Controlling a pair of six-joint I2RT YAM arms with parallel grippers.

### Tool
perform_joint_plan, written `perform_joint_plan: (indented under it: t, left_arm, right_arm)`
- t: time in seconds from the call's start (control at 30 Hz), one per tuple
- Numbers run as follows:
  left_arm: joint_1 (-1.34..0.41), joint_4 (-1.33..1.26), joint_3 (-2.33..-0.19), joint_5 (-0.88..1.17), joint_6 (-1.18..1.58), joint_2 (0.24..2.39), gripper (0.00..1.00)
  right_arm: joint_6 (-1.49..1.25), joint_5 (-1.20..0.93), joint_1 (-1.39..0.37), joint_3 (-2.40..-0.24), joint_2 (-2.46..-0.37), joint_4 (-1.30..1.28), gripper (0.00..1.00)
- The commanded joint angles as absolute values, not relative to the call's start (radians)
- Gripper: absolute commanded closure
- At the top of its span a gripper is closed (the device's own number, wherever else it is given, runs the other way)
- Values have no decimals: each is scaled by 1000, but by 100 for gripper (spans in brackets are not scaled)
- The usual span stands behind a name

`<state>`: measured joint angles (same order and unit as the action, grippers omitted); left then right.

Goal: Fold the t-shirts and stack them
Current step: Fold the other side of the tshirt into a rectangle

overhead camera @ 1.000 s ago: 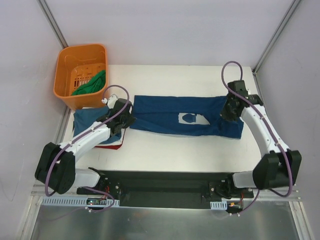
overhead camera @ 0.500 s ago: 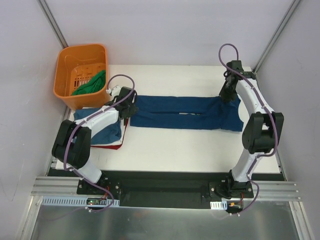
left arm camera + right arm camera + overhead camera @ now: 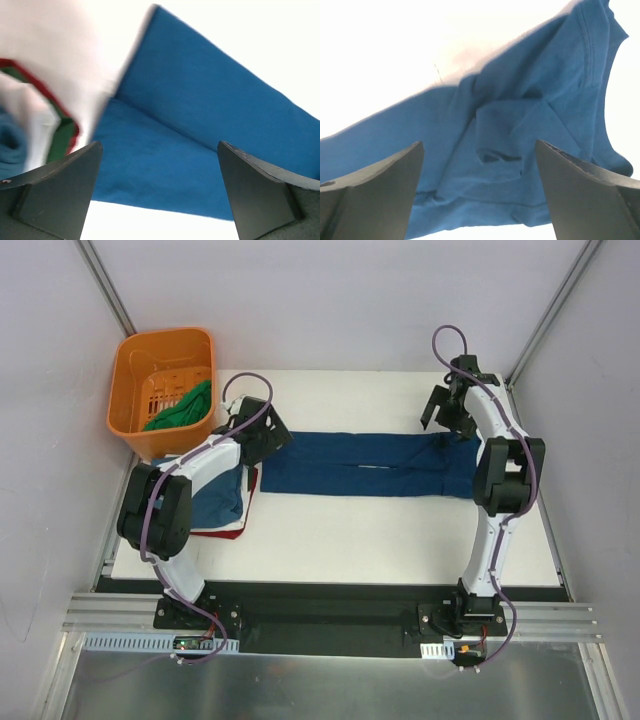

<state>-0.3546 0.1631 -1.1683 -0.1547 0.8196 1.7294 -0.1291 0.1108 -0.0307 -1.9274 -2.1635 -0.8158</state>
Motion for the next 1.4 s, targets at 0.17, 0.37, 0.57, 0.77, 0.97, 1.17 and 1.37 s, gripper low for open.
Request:
perform_joint_plan:
  t: [0.17, 0.37, 0.57, 0.77, 0.97, 1.17, 1.37]
  left_arm:
    - [-463, 156, -1163, -2, 750, 1579, 1]
    - [-520, 140, -1008, -2, 726, 1436, 1]
    - [-522, 120, -858, 9, 709, 1339, 1]
    - [-522, 120, -795, 6, 730, 1339, 1]
    - [-520, 120, -790, -23, 738, 1347, 0]
    - [-519, 121, -778, -60, 750, 1325, 1]
    - [-517, 121, -749, -55, 747, 1281, 1]
  right_arm:
    - [-141, -32, -29, -1469, -1750, -654, 4]
    - [-92, -67, -29, -1425, -1779, -638, 4]
    - [-31, -6, -28, -1534, -1909, -656, 3]
    - [-46, 35, -29, -1629, -2020, -695, 3]
    - [-101, -49, -34, -1631, -2054, -657, 4]
    - [-233, -214, -38, -1626, -2052, -531, 4]
    - [-397, -377, -38, -1652, -2051, -298, 4]
